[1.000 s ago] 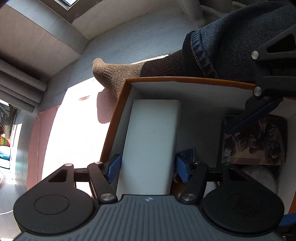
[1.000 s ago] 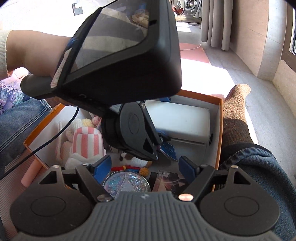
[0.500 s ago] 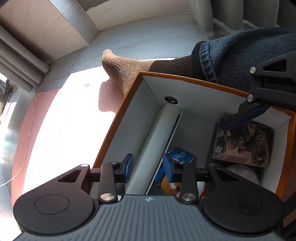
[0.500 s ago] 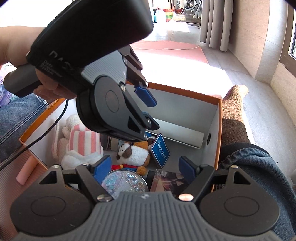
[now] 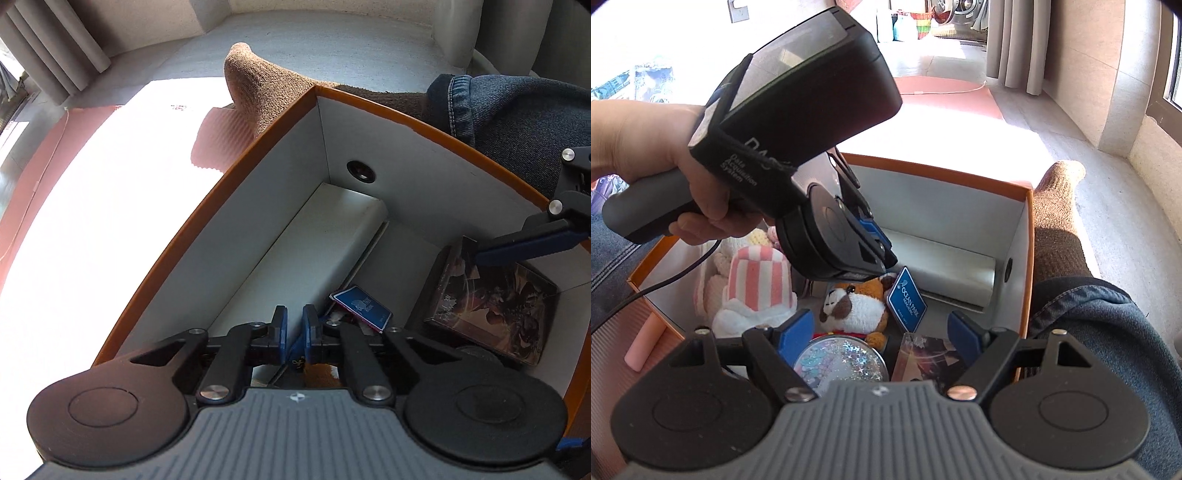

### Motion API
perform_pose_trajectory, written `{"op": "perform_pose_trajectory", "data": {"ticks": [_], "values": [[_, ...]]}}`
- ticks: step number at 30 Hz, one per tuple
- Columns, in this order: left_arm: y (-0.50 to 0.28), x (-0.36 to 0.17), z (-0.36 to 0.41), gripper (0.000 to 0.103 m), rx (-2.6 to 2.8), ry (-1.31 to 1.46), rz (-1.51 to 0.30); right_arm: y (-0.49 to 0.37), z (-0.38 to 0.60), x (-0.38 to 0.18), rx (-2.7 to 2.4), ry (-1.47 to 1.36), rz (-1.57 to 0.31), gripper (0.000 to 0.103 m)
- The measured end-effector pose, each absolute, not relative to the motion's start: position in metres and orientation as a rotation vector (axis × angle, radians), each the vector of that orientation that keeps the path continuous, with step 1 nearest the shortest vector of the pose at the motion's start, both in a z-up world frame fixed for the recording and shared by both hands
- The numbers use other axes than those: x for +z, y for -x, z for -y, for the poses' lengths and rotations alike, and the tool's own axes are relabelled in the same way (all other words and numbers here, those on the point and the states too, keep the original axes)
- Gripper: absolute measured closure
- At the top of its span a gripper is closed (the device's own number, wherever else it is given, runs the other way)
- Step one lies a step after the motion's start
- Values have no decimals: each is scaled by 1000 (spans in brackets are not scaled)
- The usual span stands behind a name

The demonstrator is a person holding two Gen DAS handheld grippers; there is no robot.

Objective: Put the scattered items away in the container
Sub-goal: 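Lower the light blue box into the shoebox and open the left gripper, then withdraw both tools toward the brown box and pink selfie stick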

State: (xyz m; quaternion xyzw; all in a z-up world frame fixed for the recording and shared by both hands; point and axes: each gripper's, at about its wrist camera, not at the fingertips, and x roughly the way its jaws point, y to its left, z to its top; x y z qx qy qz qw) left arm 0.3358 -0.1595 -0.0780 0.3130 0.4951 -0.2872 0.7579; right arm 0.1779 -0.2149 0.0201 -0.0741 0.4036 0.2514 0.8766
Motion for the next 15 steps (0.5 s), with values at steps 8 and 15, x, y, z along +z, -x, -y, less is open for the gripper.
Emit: {"op": "perform_pose_trajectory", "data": {"ticks": [8, 15], "values": [[-332, -56, 151, 94, -599, -623, -1066, -183, 215, 17, 529, 131, -862, 21], [-286, 6, 96, 87, -491, -401, -955, -180, 218, 18, 498, 109, -830, 22]]}}
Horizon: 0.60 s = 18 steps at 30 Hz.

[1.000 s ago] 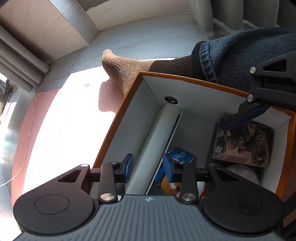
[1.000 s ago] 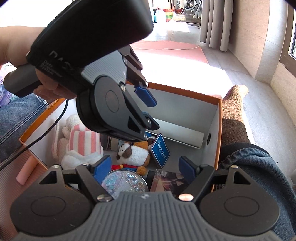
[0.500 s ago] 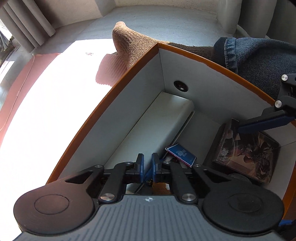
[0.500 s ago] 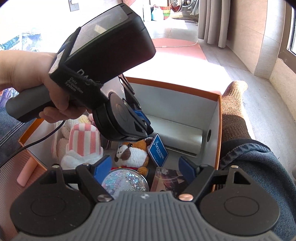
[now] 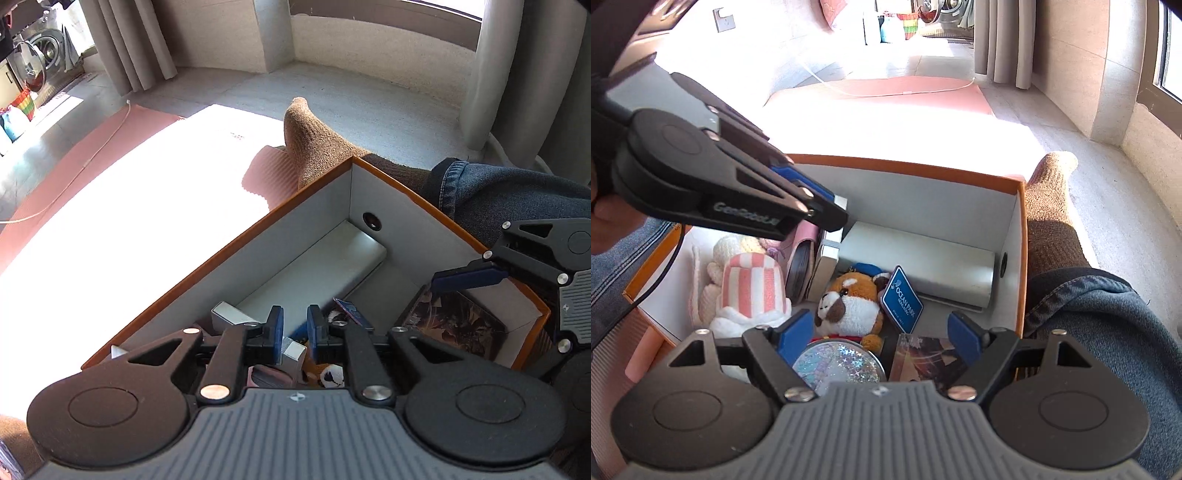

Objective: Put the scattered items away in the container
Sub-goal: 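Withdraw both tools toward the brown box and pink selfie stick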

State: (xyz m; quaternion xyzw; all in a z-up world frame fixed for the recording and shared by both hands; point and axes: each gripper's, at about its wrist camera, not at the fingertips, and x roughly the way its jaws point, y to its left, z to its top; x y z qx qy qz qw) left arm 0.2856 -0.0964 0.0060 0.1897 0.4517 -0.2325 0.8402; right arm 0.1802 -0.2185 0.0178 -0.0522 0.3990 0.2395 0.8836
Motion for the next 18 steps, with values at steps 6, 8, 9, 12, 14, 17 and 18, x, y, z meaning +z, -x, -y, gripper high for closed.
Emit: {"op": "perform_pose_trajectory", "data": {"ticks": [6, 8, 9, 12, 14, 17, 18], "values": [[-234, 51, 41, 74, -356, -141, -873, -168, 217, 27, 486, 114, -715, 27], [-214, 58, 22, 71, -303, -101, -851, -162, 216, 29, 482, 125, -687, 35], [-204, 59, 10, 68, -251, -88, -852, -158, 214, 30, 480, 132, -677, 35], [-185, 49, -22, 67, -108, -48, -900, -145, 206, 36, 477, 138, -667, 39], [-171, 42, -44, 67, -21, -15, -936, -132, 199, 43, 482, 133, -657, 40], [-147, 37, -72, 67, 42, 29, -955, -113, 185, 54, 507, 106, -646, 41], [-136, 37, -81, 67, 47, 46, -955, -106, 180, 56, 518, 94, -645, 41]]}}
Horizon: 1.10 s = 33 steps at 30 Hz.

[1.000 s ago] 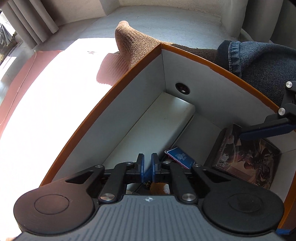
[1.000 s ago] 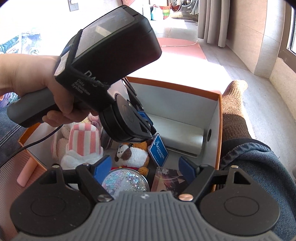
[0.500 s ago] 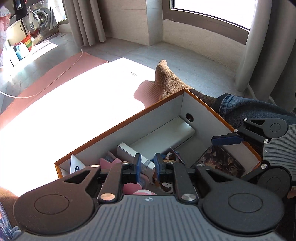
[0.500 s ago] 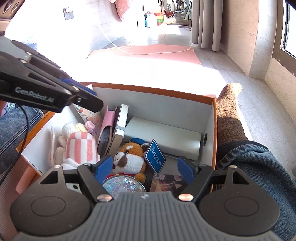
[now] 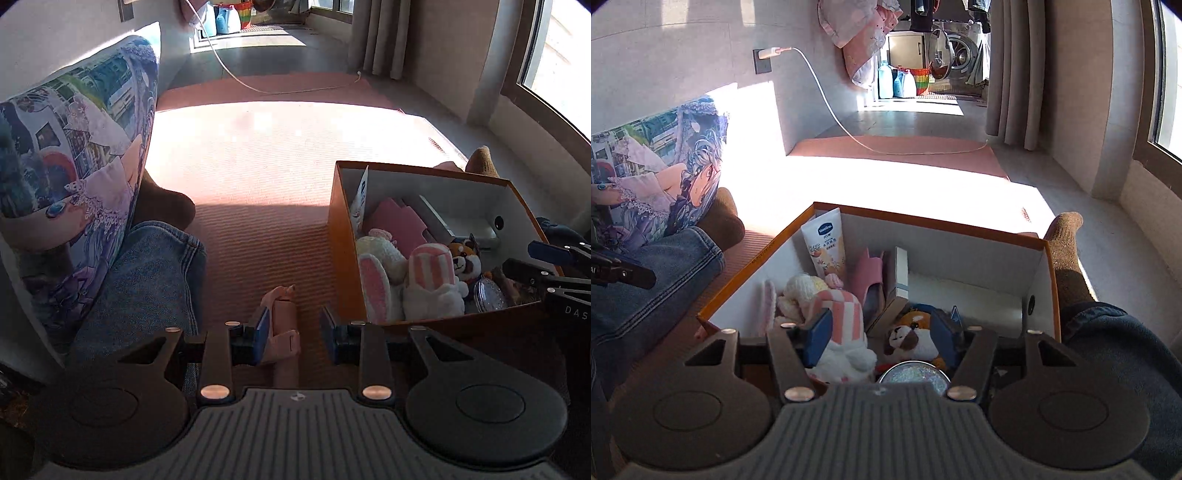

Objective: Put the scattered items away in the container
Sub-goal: 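Withdraw both tools toward the brown box and pink selfie stick, then grasp the brown cardboard box with the right gripper while the left grasps the pink selfie stick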

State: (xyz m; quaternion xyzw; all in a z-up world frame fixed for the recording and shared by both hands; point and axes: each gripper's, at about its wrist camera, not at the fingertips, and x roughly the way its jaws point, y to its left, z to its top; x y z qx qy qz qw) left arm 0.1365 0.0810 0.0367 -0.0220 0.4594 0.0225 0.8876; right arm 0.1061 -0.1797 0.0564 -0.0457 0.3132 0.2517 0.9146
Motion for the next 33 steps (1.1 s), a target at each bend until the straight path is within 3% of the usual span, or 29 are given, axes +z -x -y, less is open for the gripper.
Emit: {"op": "perform_pose_trajectory", "data": {"ticks": [7, 11, 13, 17, 19, 28, 33], "values": [[-116, 20, -103, 67, 32, 125, -955, -70, 141, 59, 576, 58, -711, 55], [-115, 7, -94, 61, 8, 85, -952, -56, 141, 50, 554, 118, -752, 55], [-112, -3, -86, 49, 20, 67, -948, -51, 146, 39, 522, 131, -784, 50], [-112, -16, -76, 45, 39, 67, -953, -52, 153, 14, 451, 128, -862, 35], [-115, -20, -76, 38, 51, 96, -952, -54, 150, 7, 432, 145, -868, 28], [-134, -37, -85, 38, 70, 163, -1001, -82, 144, -16, 394, 49, -982, 25], [-151, -53, -87, 38, 106, 159, -1008, -89, 142, -20, 405, 62, -945, 25]]}}
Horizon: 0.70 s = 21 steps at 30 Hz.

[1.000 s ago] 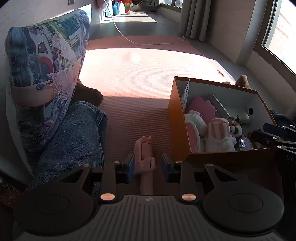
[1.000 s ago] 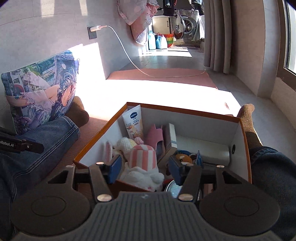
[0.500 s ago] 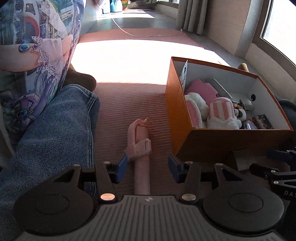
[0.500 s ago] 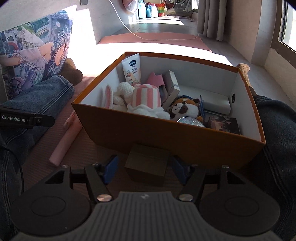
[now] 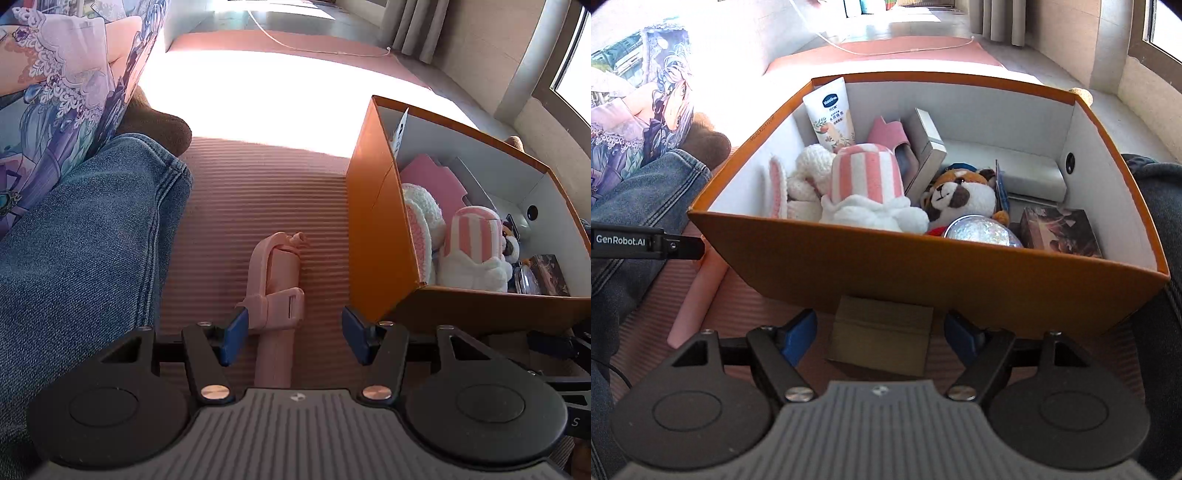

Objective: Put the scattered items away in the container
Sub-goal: 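Grasp the brown cardboard box with the right gripper while the left grasps the pink selfie stick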

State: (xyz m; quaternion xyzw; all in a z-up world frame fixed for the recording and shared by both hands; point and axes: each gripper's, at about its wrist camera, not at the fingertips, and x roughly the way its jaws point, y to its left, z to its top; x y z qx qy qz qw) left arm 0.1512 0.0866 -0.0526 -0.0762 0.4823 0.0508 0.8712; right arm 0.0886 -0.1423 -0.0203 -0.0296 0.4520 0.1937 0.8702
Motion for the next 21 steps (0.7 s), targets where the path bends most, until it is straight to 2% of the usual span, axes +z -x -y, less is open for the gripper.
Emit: {"op": "perform_pose_trajectory", "data": {"ticks": [3, 7, 9, 12, 15, 21], "values": [[-157, -64, -86, 41, 129, 167, -1017, -89, 149, -33, 396, 21, -969, 25], [-159, -72, -76, 60, 150, 65, -1016, -90, 145, -38, 409, 31, -975, 27], [-157, -73, -72, 66, 157, 19, -1003, -88, 144, -40, 411, 36, -977, 28], [-152, -70, -70, 75, 163, -4, -981, -87, 146, -41, 420, 16, -981, 34], [-145, -66, -68, 88, 178, -37, -955, -83, 147, -38, 422, 40, -974, 36], [-154, -71, -68, 85, 166, -44, -949, -81, 148, -41, 428, 62, -983, 35]]}}
